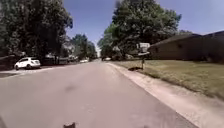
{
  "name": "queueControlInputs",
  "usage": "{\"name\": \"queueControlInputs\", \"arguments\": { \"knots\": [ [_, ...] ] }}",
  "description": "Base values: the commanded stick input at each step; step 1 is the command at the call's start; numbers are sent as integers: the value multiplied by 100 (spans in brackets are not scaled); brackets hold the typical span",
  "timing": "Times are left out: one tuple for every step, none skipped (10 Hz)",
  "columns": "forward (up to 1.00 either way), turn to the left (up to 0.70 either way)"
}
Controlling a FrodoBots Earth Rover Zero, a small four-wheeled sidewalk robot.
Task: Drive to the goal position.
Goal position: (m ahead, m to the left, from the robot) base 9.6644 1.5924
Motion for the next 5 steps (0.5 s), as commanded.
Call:
{"name": "queueControlInputs", "arguments": {
  "knots": [
    [70,0],
    [70,0],
    [70,0],
    [70,0],
    [70,0]
  ]
}}
